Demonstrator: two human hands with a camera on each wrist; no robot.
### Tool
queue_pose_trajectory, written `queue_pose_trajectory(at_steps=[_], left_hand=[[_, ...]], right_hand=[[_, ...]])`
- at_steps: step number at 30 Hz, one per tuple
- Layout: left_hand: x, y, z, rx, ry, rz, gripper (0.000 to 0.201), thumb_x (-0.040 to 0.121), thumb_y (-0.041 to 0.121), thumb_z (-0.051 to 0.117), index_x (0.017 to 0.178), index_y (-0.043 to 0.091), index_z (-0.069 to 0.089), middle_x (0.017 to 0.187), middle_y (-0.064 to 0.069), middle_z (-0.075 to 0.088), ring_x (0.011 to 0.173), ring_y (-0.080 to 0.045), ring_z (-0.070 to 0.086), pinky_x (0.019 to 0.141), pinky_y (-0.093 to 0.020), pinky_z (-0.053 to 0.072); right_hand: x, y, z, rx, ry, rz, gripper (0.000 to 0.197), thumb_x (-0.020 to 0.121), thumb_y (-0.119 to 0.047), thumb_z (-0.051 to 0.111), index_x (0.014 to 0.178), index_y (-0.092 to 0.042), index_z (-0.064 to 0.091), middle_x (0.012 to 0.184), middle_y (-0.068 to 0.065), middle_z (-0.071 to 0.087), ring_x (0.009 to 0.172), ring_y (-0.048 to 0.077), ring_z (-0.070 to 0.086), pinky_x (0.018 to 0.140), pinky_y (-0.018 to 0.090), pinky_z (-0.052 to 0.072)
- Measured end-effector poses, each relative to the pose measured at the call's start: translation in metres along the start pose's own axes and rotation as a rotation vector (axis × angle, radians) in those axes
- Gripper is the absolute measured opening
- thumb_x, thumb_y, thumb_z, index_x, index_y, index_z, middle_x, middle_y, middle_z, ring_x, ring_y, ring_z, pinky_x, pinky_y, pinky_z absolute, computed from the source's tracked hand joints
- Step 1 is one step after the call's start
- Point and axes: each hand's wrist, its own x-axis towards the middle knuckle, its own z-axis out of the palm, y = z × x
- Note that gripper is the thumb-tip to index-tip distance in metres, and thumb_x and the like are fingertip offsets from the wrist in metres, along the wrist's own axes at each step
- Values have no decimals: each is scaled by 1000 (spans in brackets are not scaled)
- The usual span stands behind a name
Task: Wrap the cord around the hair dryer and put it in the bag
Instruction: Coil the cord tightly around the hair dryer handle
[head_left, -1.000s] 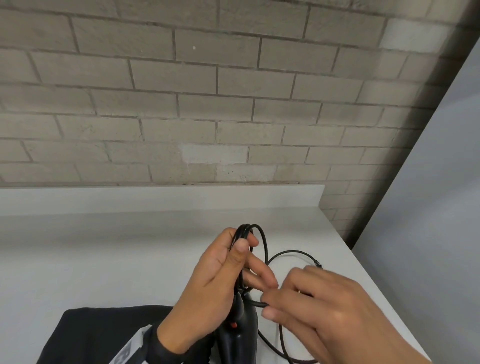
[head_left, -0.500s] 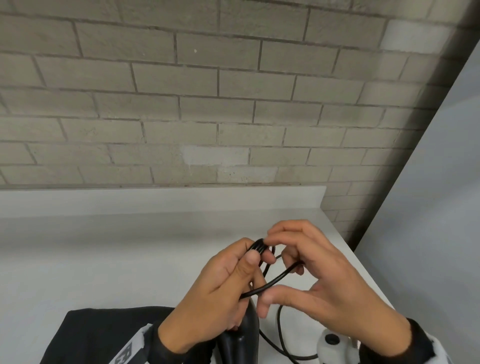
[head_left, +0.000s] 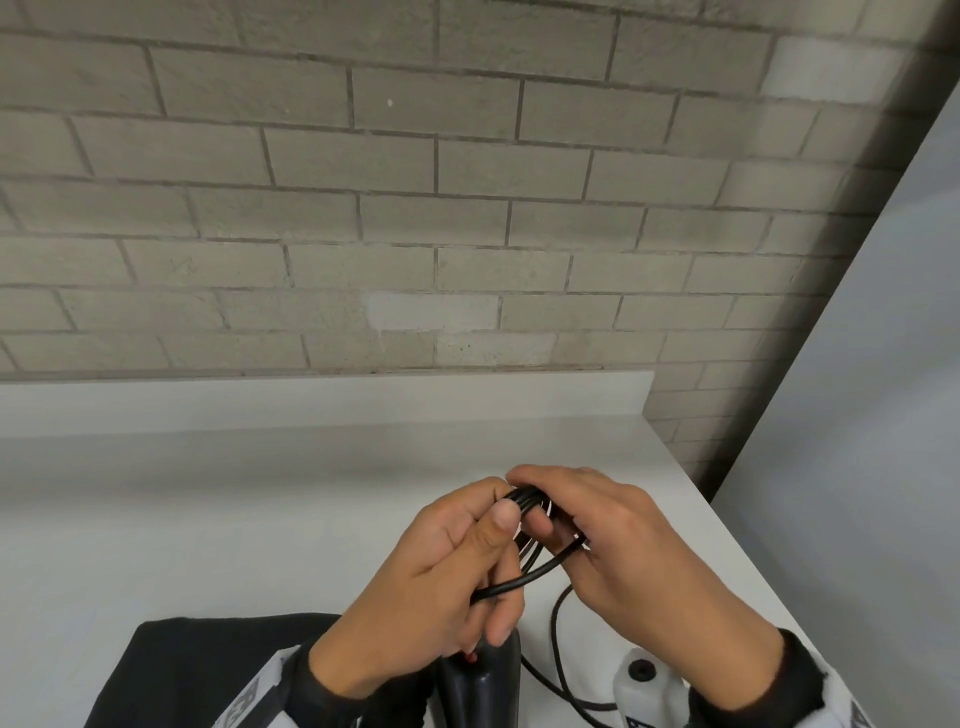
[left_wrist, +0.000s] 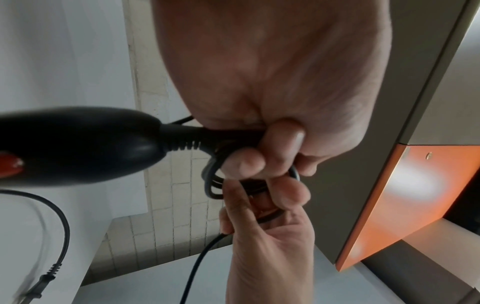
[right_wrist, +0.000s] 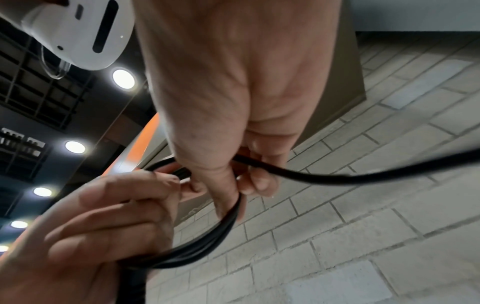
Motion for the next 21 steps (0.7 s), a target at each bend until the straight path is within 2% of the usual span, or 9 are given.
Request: queue_pose_trajectory(at_steps=[2,4,5,7,9,12,13,18,21], left_hand=[[-1,2,-1,-6,4,-16,56,96,52,49,104,-3,53,46,-6,52,29,-6,35,38,-14,31],[-1,3,-1,-13,21,-39,52,98,47,48,104,-5,54,44,-6,48,30,-7,34,38,-12,31],[-1,3,-1,-15,30,-49,52,96,46,49,104,-4,55,43,-6,46,30,-7,34,38,-11,31],[-2,4,0,-10,51,-65,50,94,48,50,103,-1,58,42,-4,43,31,-8,33,38,-12,31],[-2,5,-1,-4,76,-74,43,92,48,48,98,8,63,42,-3,42,31,-8,31,37,-14,30],[-1,5,0,-6,78,-76,39,92,46,46,97,13,65,42,-4,41,31,-7,30,38,-13,30],[0,5,1,-13,79,-77,38,93,46,46,96,13,65,42,-5,40,31,-7,30,38,-12,30],[3,2,4,-23,53,-77,44,96,49,50,97,7,63,43,-6,39,33,-8,32,39,-14,30],[4,2,5,7,62,-82,40,94,46,46,91,9,62,44,-8,39,33,-10,32,39,-15,30]], right_hand=[[1,0,-2,-11,-10,-8,52,85,2,68,123,-30,52,104,-17,64,89,6,59,78,17,47],[2,-2,-3,52,-1,-5,45,89,-3,66,122,-32,52,102,-18,64,86,1,59,75,16,48],[2,-3,-3,108,6,6,39,92,-8,64,120,-33,54,98,-19,64,80,0,58,72,13,47],[1,-4,-4,230,17,69,30,92,-17,66,115,-34,58,85,-22,61,57,3,50,59,9,40],[-1,-4,-8,364,-33,163,33,85,-25,75,111,-38,60,78,-25,60,45,7,38,51,12,35],[-5,0,-18,429,-127,205,57,66,-37,88,114,-43,58,80,-23,60,50,10,38,51,17,37],[-6,0,-20,405,-130,189,61,64,-42,87,116,-44,57,82,-21,59,53,11,40,52,18,38],[-4,0,-19,306,-54,45,38,86,-43,68,122,-38,54,95,-21,54,59,9,47,61,12,40],[-4,-5,-20,392,-112,105,37,87,-44,66,122,-40,53,96,-21,56,56,7,46,59,14,41]])
